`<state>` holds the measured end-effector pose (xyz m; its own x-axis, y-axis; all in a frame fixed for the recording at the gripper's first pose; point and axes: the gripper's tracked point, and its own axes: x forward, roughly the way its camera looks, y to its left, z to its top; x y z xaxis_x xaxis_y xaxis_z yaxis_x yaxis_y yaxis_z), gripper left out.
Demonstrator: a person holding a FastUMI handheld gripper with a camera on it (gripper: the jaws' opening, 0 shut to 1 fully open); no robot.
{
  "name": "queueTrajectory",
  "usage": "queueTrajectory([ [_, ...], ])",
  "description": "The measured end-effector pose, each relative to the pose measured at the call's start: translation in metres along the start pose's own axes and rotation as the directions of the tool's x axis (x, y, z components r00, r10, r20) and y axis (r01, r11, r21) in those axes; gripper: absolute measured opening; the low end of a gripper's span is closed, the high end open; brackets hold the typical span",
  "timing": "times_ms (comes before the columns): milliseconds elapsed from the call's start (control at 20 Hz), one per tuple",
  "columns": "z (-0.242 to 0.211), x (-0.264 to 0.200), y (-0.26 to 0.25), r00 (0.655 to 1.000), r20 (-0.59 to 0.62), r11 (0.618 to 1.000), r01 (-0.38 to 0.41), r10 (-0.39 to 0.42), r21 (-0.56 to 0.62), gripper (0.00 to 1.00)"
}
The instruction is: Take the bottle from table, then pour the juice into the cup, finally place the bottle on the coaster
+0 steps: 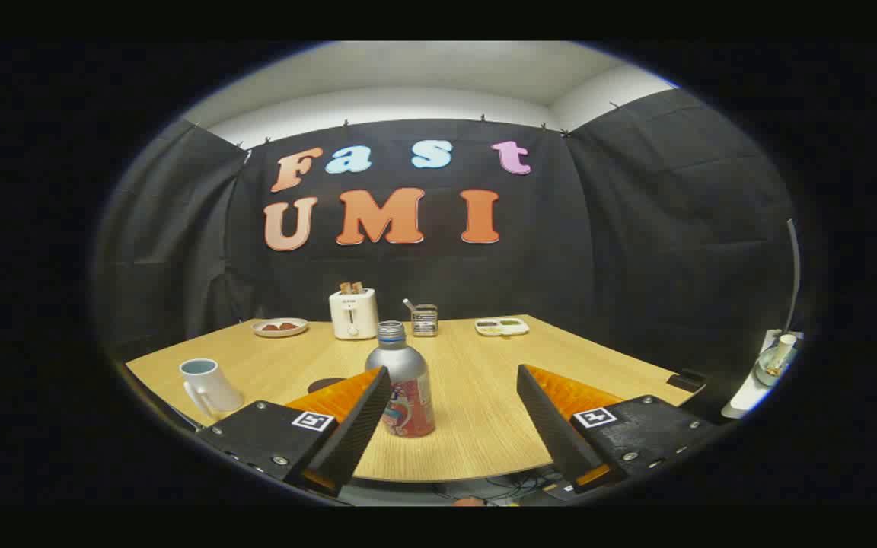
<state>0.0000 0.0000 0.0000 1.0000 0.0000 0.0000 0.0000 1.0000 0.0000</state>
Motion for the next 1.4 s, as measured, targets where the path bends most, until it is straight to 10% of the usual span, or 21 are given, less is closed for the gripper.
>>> queueTrajectory([
  [1400,-0.043,0.016,0.043,0.987,-0.099,0.990,-0.131,0.127,-0.041,0.98],
])
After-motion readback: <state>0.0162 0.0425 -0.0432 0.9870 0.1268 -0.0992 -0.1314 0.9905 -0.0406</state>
